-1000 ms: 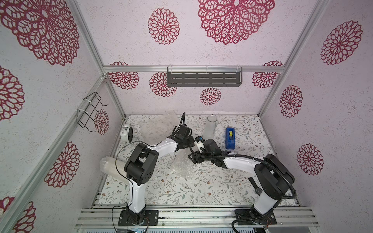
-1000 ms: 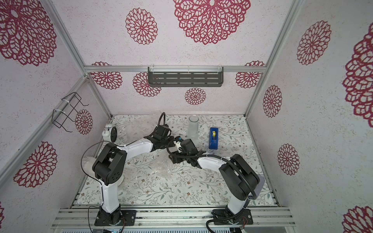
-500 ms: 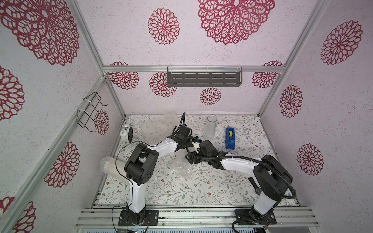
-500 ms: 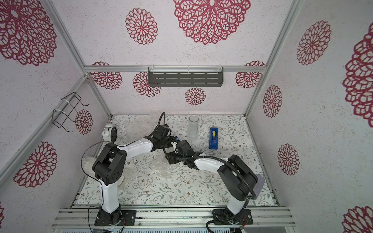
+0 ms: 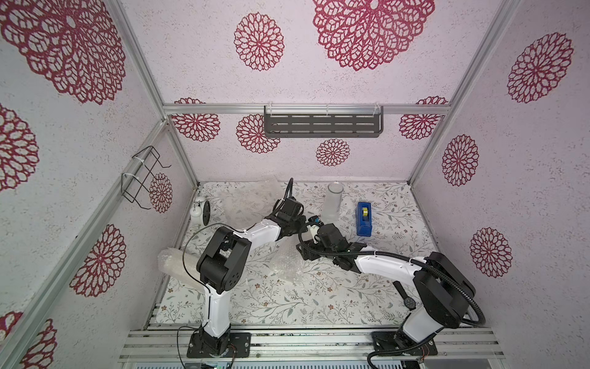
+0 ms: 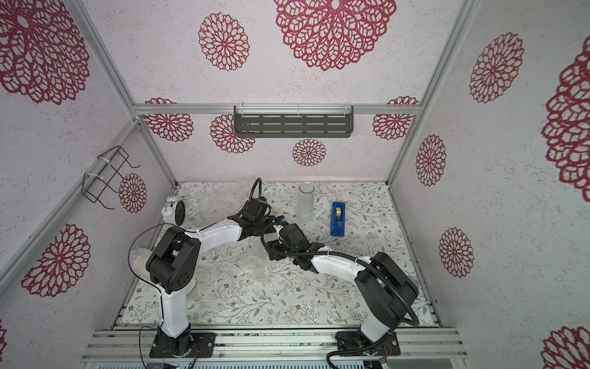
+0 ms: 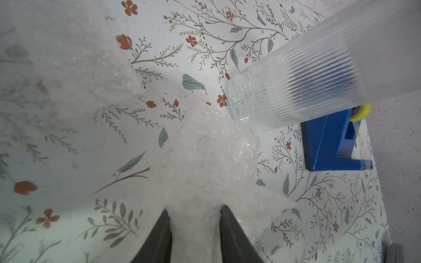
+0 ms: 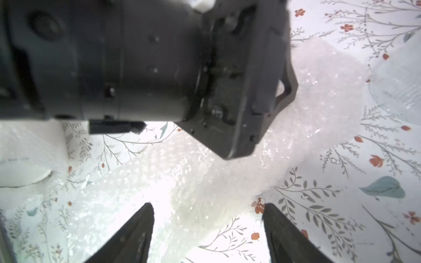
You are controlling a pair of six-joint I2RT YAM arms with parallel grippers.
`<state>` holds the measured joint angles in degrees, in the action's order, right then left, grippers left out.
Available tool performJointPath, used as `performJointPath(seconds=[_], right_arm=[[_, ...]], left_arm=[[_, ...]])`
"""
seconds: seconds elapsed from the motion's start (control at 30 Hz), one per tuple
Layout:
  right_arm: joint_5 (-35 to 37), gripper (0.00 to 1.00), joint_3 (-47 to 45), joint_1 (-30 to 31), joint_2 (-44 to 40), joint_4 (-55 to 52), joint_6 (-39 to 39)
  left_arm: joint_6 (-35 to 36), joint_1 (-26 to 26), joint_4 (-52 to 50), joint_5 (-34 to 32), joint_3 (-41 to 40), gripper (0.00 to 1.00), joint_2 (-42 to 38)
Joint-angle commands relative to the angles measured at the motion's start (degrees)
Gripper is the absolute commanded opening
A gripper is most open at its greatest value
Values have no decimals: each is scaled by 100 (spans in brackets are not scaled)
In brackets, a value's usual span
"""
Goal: Wrap vases in bubble wrap
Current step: Stick the tape on the bubble wrap.
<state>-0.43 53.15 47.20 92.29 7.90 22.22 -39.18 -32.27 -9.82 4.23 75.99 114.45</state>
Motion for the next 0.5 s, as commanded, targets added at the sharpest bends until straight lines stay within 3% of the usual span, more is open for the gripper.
performJointPath(seconds=[0.0,0.2,0.47], right_arm=[[-155,72,49,67,43,127,89],[-557,65,132,98,473,516,439],[-713,80,196,108,660,618,616]], left_arm=[[-2,-217,-993,310,-312,35,360],[-14,-218,-1018,297,-299,35,381],[-44,-210,-992,276,-340,35,385]])
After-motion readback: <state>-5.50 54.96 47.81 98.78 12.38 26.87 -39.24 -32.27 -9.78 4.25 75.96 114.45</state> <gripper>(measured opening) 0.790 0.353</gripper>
